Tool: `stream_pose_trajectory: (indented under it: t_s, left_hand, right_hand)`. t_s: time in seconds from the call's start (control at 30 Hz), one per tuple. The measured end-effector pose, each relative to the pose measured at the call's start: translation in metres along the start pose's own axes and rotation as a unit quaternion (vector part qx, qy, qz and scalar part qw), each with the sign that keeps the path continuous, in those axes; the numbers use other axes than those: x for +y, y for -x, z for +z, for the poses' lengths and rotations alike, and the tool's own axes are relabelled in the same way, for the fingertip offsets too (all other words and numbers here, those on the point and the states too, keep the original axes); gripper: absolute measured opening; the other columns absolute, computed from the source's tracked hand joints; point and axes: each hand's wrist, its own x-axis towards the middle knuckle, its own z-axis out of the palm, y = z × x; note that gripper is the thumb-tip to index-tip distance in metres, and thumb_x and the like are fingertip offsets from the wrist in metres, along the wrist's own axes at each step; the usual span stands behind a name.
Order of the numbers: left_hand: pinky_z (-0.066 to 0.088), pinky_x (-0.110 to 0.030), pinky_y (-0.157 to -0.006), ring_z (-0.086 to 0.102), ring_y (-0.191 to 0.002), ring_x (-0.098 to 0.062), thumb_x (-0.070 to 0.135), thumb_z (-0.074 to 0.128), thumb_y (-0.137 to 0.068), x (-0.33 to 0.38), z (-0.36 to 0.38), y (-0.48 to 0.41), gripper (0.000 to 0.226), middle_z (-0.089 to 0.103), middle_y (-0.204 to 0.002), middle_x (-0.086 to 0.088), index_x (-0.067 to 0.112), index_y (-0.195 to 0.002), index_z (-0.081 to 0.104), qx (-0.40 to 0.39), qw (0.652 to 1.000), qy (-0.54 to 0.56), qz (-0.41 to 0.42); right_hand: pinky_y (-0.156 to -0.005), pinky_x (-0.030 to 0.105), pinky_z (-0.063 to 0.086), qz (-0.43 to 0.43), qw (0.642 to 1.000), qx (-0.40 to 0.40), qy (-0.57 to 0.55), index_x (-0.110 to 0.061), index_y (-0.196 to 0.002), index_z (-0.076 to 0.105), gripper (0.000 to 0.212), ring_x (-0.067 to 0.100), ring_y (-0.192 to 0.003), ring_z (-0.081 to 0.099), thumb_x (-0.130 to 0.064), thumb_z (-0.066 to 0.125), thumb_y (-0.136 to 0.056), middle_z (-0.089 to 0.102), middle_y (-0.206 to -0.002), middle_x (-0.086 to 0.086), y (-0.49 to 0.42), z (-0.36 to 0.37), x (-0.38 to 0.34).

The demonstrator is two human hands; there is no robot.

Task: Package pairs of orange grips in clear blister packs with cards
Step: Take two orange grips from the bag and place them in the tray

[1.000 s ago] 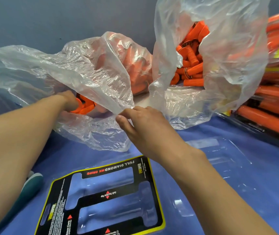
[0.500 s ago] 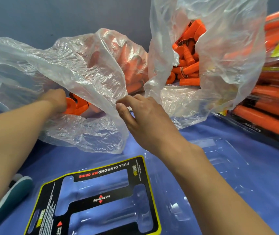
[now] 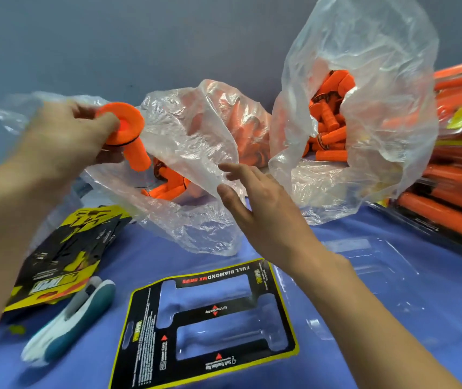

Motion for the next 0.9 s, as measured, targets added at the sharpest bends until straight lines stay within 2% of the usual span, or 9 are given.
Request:
stream_pose_trajectory:
  t_s: [0.13, 0.17, 0.23, 0.33, 0.4, 0.5, 0.6, 0.77, 0.9]
  left_hand:
    - [0.056, -0.017, -0.056, 0.069, -0.058, -0.008, 0.010, 0.059, -0.093, 0.002, -0.006, 0.086, 0.009, 0.072, -0.067, 0.008, 0.018, -0.091, 0.062, -0.001, 0.985, 0.173, -0.014]
    - [0.055, -0.018, -0.056, 0.069, -0.059, -0.008, 0.012, 0.062, -0.087, -0.001, -0.003, 0.102, 0.006, 0.072, -0.067, 0.006, 0.015, -0.092, 0.062, -0.024, 0.977, 0.210, -0.029]
    - [0.055, -0.019, -0.055, 0.068, -0.061, -0.008, 0.021, 0.063, -0.075, -0.009, 0.004, 0.123, 0.022, 0.073, -0.071, 0.002, 0.011, -0.095, 0.064, -0.062, 0.960, 0.268, -0.057]
    - [0.056, -0.020, -0.058, 0.069, -0.065, -0.010, 0.026, 0.061, -0.079, -0.017, 0.016, 0.130, 0.029, 0.074, -0.079, -0.001, 0.012, -0.104, 0.064, -0.073, 0.945, 0.315, -0.057]
    - [0.057, -0.022, -0.062, 0.071, -0.071, -0.014, 0.034, 0.060, -0.089, -0.022, 0.025, 0.131, 0.028, 0.075, -0.092, 0.001, 0.021, -0.114, 0.060, -0.037, 0.960, 0.276, 0.002]
    - [0.053, -0.017, -0.074, 0.071, -0.088, -0.014, 0.052, 0.055, -0.094, -0.033, 0.037, 0.139, 0.025, 0.069, -0.110, 0.015, 0.040, -0.116, 0.053, -0.001, 0.985, 0.086, 0.148]
    - [0.049, -0.012, -0.080, 0.067, -0.099, -0.011, 0.049, 0.061, -0.090, -0.040, 0.048, 0.142, 0.026, 0.061, -0.125, 0.016, 0.038, -0.112, 0.054, 0.000, 0.979, 0.022, 0.202]
    - [0.049, -0.017, -0.087, 0.065, -0.105, -0.006, 0.043, 0.062, -0.091, -0.050, 0.054, 0.141, 0.020, 0.059, -0.133, 0.018, 0.030, -0.105, 0.056, 0.054, 0.970, -0.038, 0.235]
    - [0.049, -0.011, -0.083, 0.067, -0.099, 0.003, 0.046, 0.063, -0.093, -0.053, 0.052, 0.141, 0.014, 0.065, -0.124, 0.020, 0.033, -0.097, 0.057, 0.077, 0.981, -0.009, 0.177]
  right_hand:
    - [-0.112, 0.026, 0.030, -0.049, 0.996, -0.028, -0.062, -0.025, -0.152, 0.029, 0.067, 0.011, -0.135, 0.039, -0.046, 0.056, -0.094, 0.043, -0.147, -0.004, 0.011, 0.004, -0.026]
    - [-0.113, 0.027, 0.029, -0.071, 0.996, -0.036, -0.046, -0.025, -0.152, 0.029, 0.066, 0.012, -0.135, 0.038, -0.046, 0.056, -0.095, 0.041, -0.148, -0.004, 0.013, 0.005, -0.031]
    - [-0.109, 0.035, 0.034, -0.108, 0.992, -0.056, -0.013, -0.023, -0.149, 0.037, 0.054, 0.020, -0.127, 0.045, -0.040, 0.050, -0.100, 0.047, -0.141, -0.002, 0.018, 0.010, -0.035]
    - [-0.098, 0.038, 0.039, -0.097, 0.990, -0.095, -0.035, -0.017, -0.141, 0.043, 0.040, 0.021, -0.113, 0.050, -0.030, 0.043, -0.103, 0.054, -0.125, 0.000, 0.025, 0.015, -0.034]
    - [-0.095, 0.038, 0.040, -0.073, 0.991, -0.108, -0.043, -0.018, -0.138, 0.044, 0.037, 0.021, -0.111, 0.050, -0.031, 0.041, -0.103, 0.054, -0.123, -0.001, 0.026, 0.016, -0.029]
    - [-0.094, 0.036, 0.041, -0.058, 0.992, -0.107, -0.046, -0.020, -0.135, 0.045, 0.033, 0.018, -0.110, 0.051, -0.030, 0.042, -0.103, 0.055, -0.121, -0.002, 0.025, 0.016, -0.021]
    - [-0.093, 0.036, 0.043, -0.054, 0.992, -0.099, -0.064, -0.019, -0.132, 0.046, 0.030, 0.015, -0.108, 0.052, -0.029, 0.042, -0.103, 0.056, -0.116, -0.003, 0.025, 0.014, -0.017]
    - [-0.092, 0.033, 0.044, -0.062, 0.991, -0.095, -0.072, -0.019, -0.134, 0.046, 0.033, 0.013, -0.110, 0.053, -0.031, 0.043, -0.103, 0.055, -0.117, -0.004, 0.027, 0.013, -0.014]
    - [-0.087, 0.016, 0.040, -0.052, 0.994, -0.075, -0.062, -0.039, -0.132, 0.044, 0.039, -0.002, -0.106, 0.049, -0.055, 0.039, -0.096, 0.051, -0.110, -0.027, 0.031, 0.009, -0.011]
